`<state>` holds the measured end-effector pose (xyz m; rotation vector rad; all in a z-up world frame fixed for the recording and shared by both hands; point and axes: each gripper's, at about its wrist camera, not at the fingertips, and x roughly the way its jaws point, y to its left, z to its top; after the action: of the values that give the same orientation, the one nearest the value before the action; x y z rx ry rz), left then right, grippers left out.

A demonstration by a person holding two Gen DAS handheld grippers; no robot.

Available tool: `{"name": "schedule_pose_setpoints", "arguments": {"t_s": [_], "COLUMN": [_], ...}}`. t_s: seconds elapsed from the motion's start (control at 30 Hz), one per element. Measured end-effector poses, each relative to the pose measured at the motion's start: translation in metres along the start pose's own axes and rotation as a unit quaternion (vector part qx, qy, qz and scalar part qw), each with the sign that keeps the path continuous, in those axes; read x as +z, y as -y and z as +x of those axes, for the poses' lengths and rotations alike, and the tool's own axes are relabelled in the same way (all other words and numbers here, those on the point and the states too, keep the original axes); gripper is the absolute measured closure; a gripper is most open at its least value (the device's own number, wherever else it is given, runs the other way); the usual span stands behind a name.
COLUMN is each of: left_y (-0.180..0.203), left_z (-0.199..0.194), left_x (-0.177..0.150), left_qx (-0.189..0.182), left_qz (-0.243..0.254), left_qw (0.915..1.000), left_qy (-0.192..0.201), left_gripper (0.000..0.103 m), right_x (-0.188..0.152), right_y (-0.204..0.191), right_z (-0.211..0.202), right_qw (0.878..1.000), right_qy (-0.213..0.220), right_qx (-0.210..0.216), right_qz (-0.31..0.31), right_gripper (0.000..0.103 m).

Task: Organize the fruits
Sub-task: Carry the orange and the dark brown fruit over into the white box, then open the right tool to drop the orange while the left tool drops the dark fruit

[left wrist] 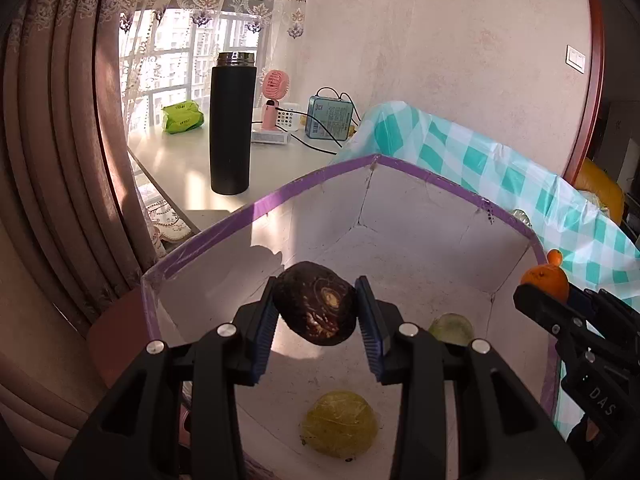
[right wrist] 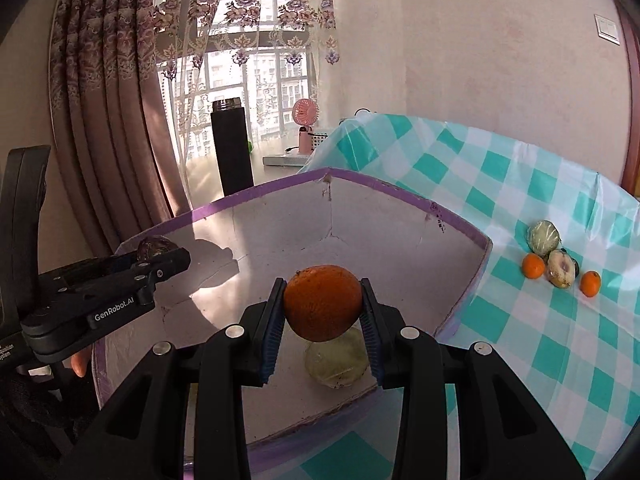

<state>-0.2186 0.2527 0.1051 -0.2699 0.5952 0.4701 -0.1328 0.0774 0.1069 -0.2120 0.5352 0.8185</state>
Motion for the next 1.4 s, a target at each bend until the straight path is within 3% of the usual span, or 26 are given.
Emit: {"name": "schedule_pose_setpoints", "arguments": {"t_s": [0.13,0.3,0.5,0.63,0.93,1.07,1.13,1.2,1.3,1.33,1.4], "left_y": [0.001,0.002,0.006,0.011,0.013,0.007,0.003,0.001,0.004,0.007,0.016], "left_z": [0.014,0.031,0.039,0.041,0.041,0.034,0.026,0.014,-0.012,-0.022,-0.044], "left_x": [-0.001,0.001,-0.002,-0.003,-0.003,0.002,0.007,0.014,0.022,0.024,0.024], "left_qx": [0.037,0.051,0.065,0.049,0.063,0.054,0.072,0.067,0.050,0.047,0.049], "left_qz": [0.046,0.102,0.149,0.154,0.153,0.132,0.118,0.100,0.070,0.065,0.063], "left_qw": [0.9976,0.9891,0.9797,0.9796,0.9800,0.9855,0.9882,0.9921,0.9960,0.9954,0.9902], "left_qy": [-0.037,-0.094,-0.117,-0.120,-0.110,-0.092,-0.065,-0.034,0.026,0.053,0.115], "left_gripper": [0.065,0.061,0.058,0.039,0.033,0.029,0.012,0.003,0.002,0.002,0.002], "right_x": [0.008,0.001,-0.001,-0.002,0.001,0.004,0.005,0.006,0.005,0.003,-0.003], "right_y": [-0.030,-0.056,-0.056,-0.053,-0.049,-0.047,-0.041,-0.034,-0.027,-0.026,-0.025], "right_z": [0.034,0.086,0.101,0.096,0.088,0.081,0.074,0.067,0.055,0.053,0.048], "right_qw": [0.993,0.958,0.947,0.949,0.957,0.968,0.976,0.983,0.990,0.992,0.993], "right_qy": [-0.079,-0.226,-0.272,-0.266,-0.247,-0.211,-0.187,-0.162,-0.121,-0.111,-0.084], "right_qx": [-0.017,-0.017,0.018,0.017,0.014,0.009,0.013,0.020,0.020,0.009,-0.022], "right_qz": [-0.086,-0.176,-0.168,-0.167,-0.152,-0.132,-0.112,-0.085,-0.066,-0.065,-0.079], "right_gripper": [0.067,0.067,0.067,0.060,0.058,0.058,0.056,0.047,0.035,0.028,0.026]}}
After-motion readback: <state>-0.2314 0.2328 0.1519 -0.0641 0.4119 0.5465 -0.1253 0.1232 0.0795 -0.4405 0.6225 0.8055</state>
